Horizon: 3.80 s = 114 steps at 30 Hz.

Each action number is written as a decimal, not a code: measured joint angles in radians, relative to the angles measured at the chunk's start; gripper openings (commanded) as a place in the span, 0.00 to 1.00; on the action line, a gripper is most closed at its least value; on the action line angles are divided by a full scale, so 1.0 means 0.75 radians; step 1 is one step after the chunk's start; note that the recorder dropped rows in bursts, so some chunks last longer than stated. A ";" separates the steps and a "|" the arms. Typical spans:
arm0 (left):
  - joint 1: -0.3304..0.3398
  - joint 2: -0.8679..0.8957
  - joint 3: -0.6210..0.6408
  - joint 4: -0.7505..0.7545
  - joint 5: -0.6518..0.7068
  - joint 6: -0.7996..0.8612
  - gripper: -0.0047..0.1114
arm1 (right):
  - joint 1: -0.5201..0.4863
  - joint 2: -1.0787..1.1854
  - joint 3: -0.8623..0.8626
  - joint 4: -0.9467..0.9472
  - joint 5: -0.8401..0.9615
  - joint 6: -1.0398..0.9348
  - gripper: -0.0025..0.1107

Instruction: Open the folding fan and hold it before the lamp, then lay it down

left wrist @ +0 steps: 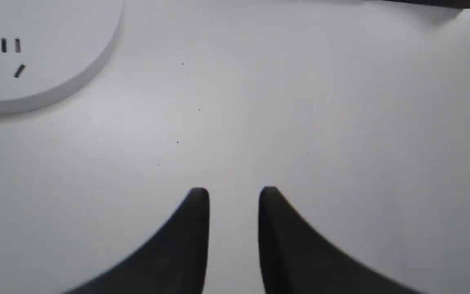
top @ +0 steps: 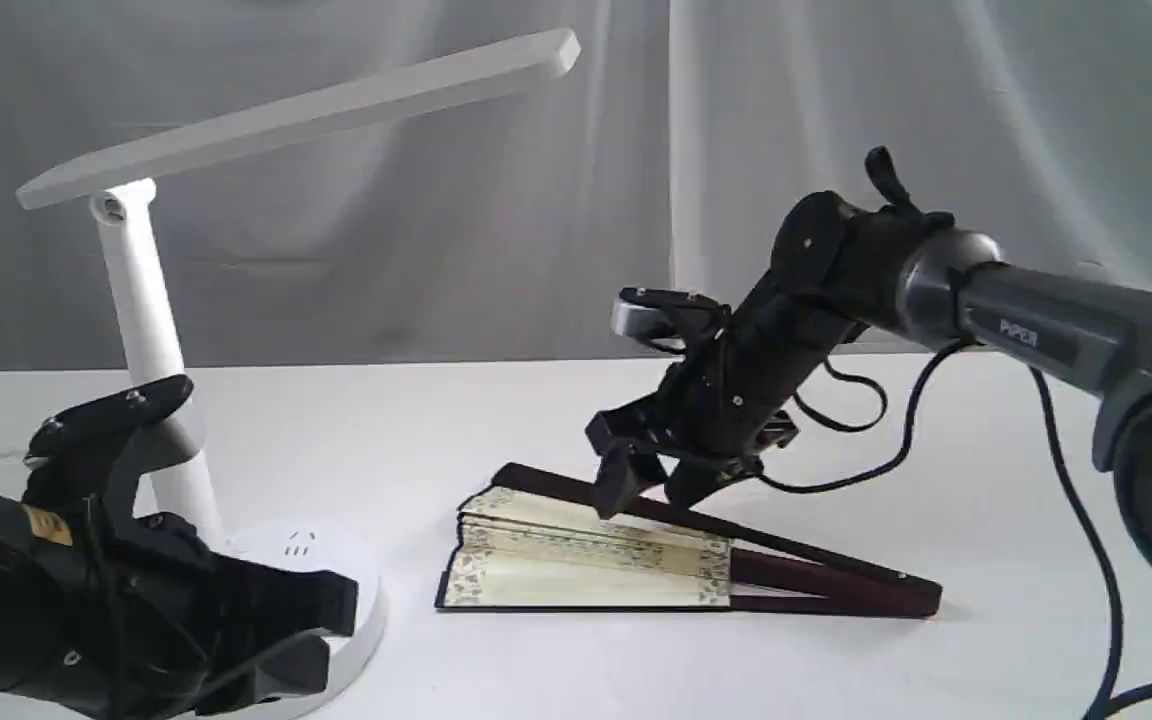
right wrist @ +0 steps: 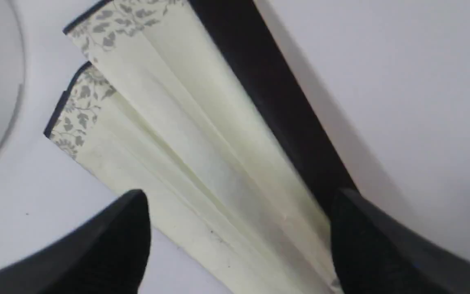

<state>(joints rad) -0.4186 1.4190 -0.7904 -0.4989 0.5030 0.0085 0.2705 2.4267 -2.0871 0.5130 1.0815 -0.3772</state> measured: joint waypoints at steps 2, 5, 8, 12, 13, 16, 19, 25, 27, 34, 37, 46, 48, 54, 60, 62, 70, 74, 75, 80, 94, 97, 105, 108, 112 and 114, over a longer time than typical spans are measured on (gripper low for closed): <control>0.000 0.000 0.000 -0.005 0.000 0.000 0.23 | -0.033 -0.018 0.000 0.041 0.026 0.000 0.58; 0.000 0.000 0.000 0.020 0.000 0.060 0.23 | -0.101 -0.032 0.000 0.116 0.084 -0.008 0.58; 0.000 0.000 0.000 0.036 -0.002 0.187 0.23 | -0.170 -0.034 0.000 0.204 0.156 -0.063 0.58; 0.000 0.000 0.000 0.036 -0.065 0.316 0.23 | -0.256 -0.034 0.000 0.327 0.175 -0.247 0.58; 0.000 0.000 0.005 0.036 -0.109 0.335 0.23 | -0.269 -0.034 0.000 0.347 0.175 -0.294 0.58; 0.000 0.000 0.060 0.036 -0.287 0.364 0.23 | -0.303 -0.034 0.000 0.380 0.175 -0.410 0.58; 0.000 -0.022 0.155 0.040 -0.497 0.388 0.22 | -0.317 -0.031 0.000 0.395 0.175 -0.446 0.58; -0.017 -0.152 0.393 0.061 -0.977 0.379 0.09 | -0.320 0.020 0.003 0.417 0.181 -0.419 0.58; -0.053 -0.201 0.462 0.151 -1.083 0.308 0.05 | -0.320 0.033 0.008 0.428 0.181 -0.417 0.58; -0.199 -0.326 0.591 0.562 -1.250 -0.050 0.05 | -0.320 0.040 0.010 0.451 0.181 -0.403 0.58; -0.218 -0.367 0.672 0.651 -1.480 -0.168 0.05 | -0.320 0.040 0.010 0.451 0.181 -0.379 0.58; -0.220 -0.378 0.801 0.754 -1.755 -0.253 0.05 | -0.338 0.048 0.010 0.465 0.181 -0.329 0.58; -0.220 -0.344 0.801 0.809 -1.755 -0.237 0.05 | -0.363 0.063 0.010 0.491 0.184 -0.287 0.57; -0.220 -0.222 0.788 0.882 -1.843 -0.228 0.05 | -0.401 0.134 0.010 0.508 0.184 -0.206 0.43; -0.220 -0.062 0.782 0.853 -2.150 -0.222 0.05 | -0.401 0.168 0.010 0.535 0.184 -0.195 0.42; -0.220 0.005 0.782 0.830 -2.206 -0.222 0.05 | -0.401 0.177 0.010 0.552 0.184 -0.204 0.42; -0.220 0.172 0.781 0.814 -2.273 -0.222 0.05 | -0.350 0.191 0.010 0.551 0.184 -0.240 0.42; -0.220 0.192 0.779 0.814 -2.275 -0.222 0.05 | -0.305 0.209 0.010 0.516 0.184 -0.266 0.42; -0.220 0.192 0.779 0.814 -2.275 -0.222 0.05 | -0.299 0.210 0.010 0.510 0.184 -0.270 0.42; -0.220 0.192 0.779 0.814 -2.278 -0.222 0.05 | -0.292 0.215 0.010 0.482 0.186 -0.281 0.41; -0.220 0.192 0.779 0.761 -2.278 -0.241 0.11 | -0.292 0.215 0.010 0.465 0.208 -0.274 0.02; -0.220 0.192 0.779 0.755 -2.278 -0.266 0.19 | -0.292 0.218 0.010 0.508 0.208 -0.274 0.02; -0.220 0.192 0.779 0.755 -2.278 -0.281 0.26 | -0.292 0.184 0.010 0.674 0.200 -0.256 0.02; -0.220 0.192 0.779 0.755 -2.278 -0.283 0.26 | -0.298 0.141 0.010 0.732 0.195 -0.242 0.02; -0.220 0.192 0.779 0.758 -2.278 -0.283 0.26 | -0.306 0.086 0.044 0.859 0.185 -0.231 0.02; -0.220 0.192 0.779 0.758 -2.273 -0.283 0.26 | -0.310 0.070 0.098 0.931 0.185 -0.238 0.02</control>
<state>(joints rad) -0.5835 1.5631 -0.2061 0.0696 -1.2014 -0.2039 0.0376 2.4792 -2.0135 1.2116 1.2203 -0.5558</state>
